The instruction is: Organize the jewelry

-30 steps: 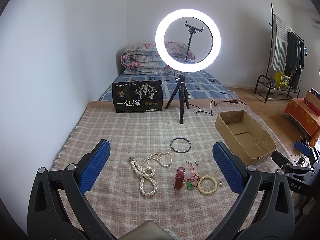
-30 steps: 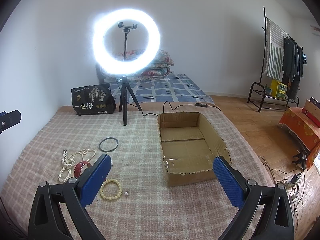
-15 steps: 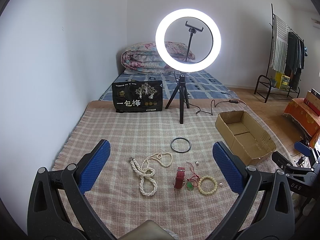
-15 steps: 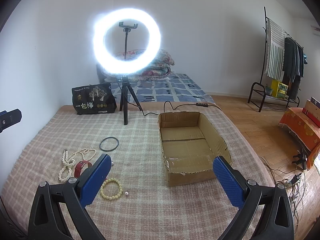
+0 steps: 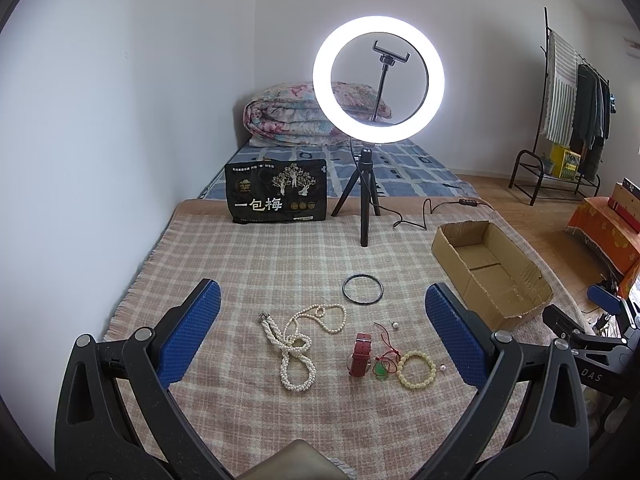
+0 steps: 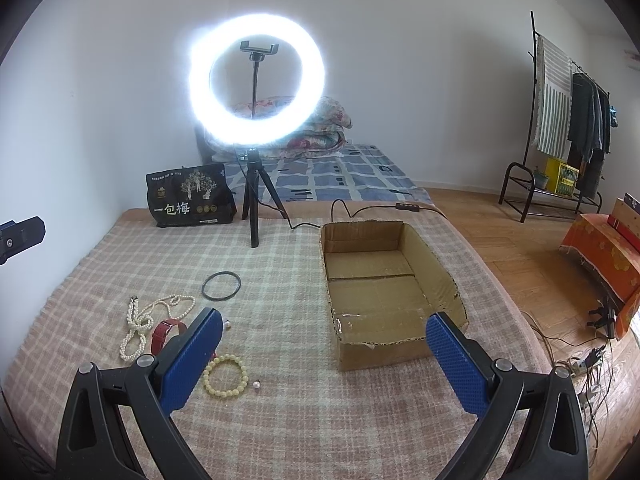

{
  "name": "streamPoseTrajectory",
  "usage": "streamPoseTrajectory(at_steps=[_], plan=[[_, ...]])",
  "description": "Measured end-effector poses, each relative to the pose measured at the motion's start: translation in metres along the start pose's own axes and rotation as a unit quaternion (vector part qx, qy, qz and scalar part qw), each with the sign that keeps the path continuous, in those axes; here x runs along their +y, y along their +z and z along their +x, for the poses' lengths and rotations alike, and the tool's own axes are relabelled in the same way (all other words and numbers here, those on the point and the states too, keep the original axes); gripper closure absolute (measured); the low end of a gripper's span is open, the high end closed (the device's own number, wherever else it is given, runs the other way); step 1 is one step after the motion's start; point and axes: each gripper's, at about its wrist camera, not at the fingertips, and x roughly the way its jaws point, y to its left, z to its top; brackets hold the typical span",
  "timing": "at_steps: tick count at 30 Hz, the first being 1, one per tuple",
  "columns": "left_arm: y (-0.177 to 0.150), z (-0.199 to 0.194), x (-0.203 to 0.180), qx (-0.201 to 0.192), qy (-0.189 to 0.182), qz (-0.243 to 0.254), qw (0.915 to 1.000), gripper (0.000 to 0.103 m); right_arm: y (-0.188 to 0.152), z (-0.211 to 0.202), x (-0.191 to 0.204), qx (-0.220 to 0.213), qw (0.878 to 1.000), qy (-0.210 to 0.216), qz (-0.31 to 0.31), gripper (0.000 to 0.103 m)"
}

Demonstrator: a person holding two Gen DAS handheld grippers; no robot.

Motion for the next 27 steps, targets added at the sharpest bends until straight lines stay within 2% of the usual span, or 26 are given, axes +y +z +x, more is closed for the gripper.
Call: streamPoseTrajectory(at_steps=[18, 27], plan=[[-0.003, 0.001, 0.008, 0.003, 0.001, -0.003, 1.0, 0.0, -0.001, 0.003, 0.001, 0.007, 1.0, 0.005, -0.002, 0.0], [-0.003, 0.01, 0.03, 0.005, 0.031, -0.024, 0.9992, 0.0, -0.003, 0.014, 0.003, 0.021, 1.0, 0.016, -0.002, 0.0]])
